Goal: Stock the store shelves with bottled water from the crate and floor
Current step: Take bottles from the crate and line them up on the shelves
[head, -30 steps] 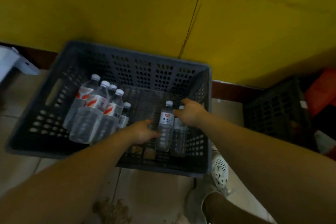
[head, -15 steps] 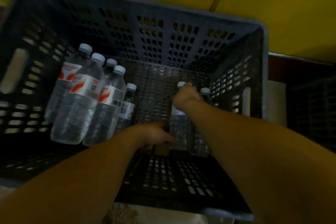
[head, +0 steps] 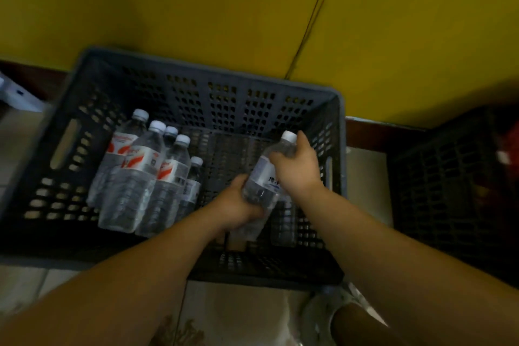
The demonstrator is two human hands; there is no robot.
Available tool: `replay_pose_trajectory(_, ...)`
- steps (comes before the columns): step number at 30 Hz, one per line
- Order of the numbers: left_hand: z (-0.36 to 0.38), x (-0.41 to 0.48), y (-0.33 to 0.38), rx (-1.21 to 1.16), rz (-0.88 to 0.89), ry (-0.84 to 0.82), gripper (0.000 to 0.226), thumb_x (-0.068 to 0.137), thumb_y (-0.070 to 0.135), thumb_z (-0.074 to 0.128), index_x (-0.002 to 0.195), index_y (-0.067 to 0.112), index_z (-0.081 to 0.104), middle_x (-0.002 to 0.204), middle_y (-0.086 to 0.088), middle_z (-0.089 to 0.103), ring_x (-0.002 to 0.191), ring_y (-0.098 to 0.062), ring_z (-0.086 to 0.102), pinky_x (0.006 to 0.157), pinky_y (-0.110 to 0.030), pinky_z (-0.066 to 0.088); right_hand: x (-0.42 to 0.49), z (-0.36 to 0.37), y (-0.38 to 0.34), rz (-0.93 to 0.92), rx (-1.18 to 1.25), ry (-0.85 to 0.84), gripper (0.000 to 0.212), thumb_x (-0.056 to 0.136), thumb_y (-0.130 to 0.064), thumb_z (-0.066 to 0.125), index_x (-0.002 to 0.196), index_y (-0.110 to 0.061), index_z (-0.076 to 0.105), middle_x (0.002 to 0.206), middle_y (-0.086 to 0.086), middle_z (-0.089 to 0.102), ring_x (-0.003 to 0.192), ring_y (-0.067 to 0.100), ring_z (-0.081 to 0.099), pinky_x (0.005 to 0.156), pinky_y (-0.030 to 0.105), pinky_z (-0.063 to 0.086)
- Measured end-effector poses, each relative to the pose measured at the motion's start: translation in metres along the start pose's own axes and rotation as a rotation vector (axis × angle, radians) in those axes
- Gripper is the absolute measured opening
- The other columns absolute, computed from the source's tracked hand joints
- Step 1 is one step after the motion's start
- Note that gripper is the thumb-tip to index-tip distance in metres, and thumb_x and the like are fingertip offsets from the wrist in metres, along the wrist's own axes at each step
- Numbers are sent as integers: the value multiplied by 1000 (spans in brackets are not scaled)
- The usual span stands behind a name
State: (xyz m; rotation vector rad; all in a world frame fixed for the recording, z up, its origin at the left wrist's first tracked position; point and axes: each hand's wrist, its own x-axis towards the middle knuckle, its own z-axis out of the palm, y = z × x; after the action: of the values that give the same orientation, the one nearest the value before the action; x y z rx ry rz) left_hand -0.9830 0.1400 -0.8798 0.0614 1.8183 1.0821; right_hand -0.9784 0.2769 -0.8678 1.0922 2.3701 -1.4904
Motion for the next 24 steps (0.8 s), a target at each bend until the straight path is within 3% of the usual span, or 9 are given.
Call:
replay_pose_trajectory(2,-3,-33,17,-105,70,24,64,80,6,72,133,24,41,110,8,61,95,-9,60,78,-27,51,-29,-24,-21,-53,148,48,81,89,-28,68,155,-23,20,149,7,37,127,29,49,102,46,47)
replay_pose_trajectory(4,-3,-71,37,-203,133,37,64,79,4,72,133,26,44,109,5,67,97,-14,66,85,-33,54,-62,-48,-42,-138,274,98,70,86,-33,71,147,-23,38,130,4,55,108,20,62,88,41,55)
replay_pose_trajectory(7,-2,-138,63,-331,257,58,57,81,1,68,129,26,50,106,0,71,95,-17,69,80,-31,55,-120,-77,-81,-161,519,-26,47,91,-33,65,135,-21,53,109,1,70,92,14,71,83,36,58)
replay_pose_trajectory(10,-2,-214,81,-405,364,50,50,81,2,69,120,30,55,105,0,73,99,-22,69,85,-36,54,-182,-99,-120,-272,593,-143,48,94,-38,59,139,-25,48,119,2,68,101,16,70,91,43,56)
replay_pose_trajectory(14,-5,-319,97,-451,512,83,51,75,8,72,116,35,56,109,-3,72,103,-24,68,90,-42,52,-275,-116,-167,-407,695,-202,52,97,-35,54,146,-25,39,125,4,65,101,14,69,80,33,57)
replay_pose_trajectory(19,-6,-438,87,-459,698,318,59,79,0,71,122,33,48,101,-2,73,93,-17,71,79,-37,56,-385,-117,-196,-545,837,-236,51,98,-35,52,147,-28,38,120,6,67,101,19,69,78,37,58)
replay_pose_trajectory(24,-3,-521,72,-465,827,422,50,81,-2,65,112,36,53,106,-6,72,95,-19,70,79,-36,56,-462,-120,-217,-695,779,-314,54,97,-32,55,147,-31,35,119,4,67,97,16,70,65,29,55)
